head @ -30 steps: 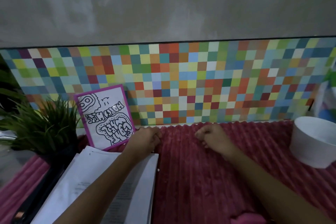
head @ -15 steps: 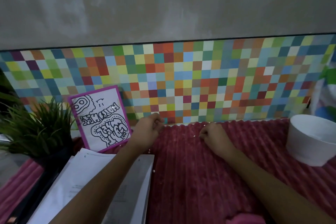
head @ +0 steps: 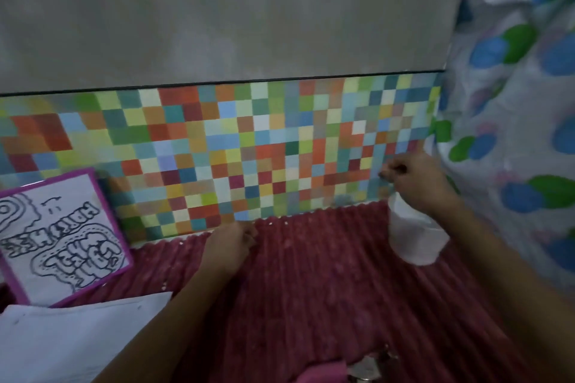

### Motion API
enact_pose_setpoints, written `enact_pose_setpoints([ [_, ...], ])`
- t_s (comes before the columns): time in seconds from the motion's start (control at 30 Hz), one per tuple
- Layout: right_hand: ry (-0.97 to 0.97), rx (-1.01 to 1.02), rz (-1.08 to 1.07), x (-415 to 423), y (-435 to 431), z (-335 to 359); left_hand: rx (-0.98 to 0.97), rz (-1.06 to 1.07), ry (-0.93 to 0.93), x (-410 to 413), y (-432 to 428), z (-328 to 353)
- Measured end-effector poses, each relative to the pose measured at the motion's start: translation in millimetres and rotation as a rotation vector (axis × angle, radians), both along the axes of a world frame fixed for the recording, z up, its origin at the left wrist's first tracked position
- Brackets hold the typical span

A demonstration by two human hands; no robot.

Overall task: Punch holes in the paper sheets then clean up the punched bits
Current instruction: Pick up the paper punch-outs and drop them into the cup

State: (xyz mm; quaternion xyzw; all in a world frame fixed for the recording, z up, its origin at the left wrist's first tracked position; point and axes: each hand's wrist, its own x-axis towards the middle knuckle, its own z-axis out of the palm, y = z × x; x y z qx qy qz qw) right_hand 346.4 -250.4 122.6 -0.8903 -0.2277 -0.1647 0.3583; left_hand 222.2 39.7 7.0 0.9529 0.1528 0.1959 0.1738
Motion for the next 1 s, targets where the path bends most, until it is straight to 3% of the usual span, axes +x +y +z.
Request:
enact_pose_setpoints([
  [0.17,0.146,-0.215,-0.078,31,-62,1,0.067,-0.032,0.067,10,-1,1],
  [0.3,0.204,-0.280,-0.037,32,-77,-6,0.098,-0.008,-0.090,22,-27,35],
  [0.47,0.170,-0.154,-0.096,30,-84,-13,-0.076,-0.335,-0.260,62,-143,93],
  [0.67,0.090,-0.264,-0.098,27,-85,-24,0.041,-0.645,-0.056,107,-233,105],
  [0.87,-0.008,-0.213,-0.062,28,-103,-28,0.157,-0.435,-0.047,118,-253,105],
  [1.0,0.004,-0.130,-0.095,29,-113,-30,0.244,-0.402,0.002,115,-257,107],
])
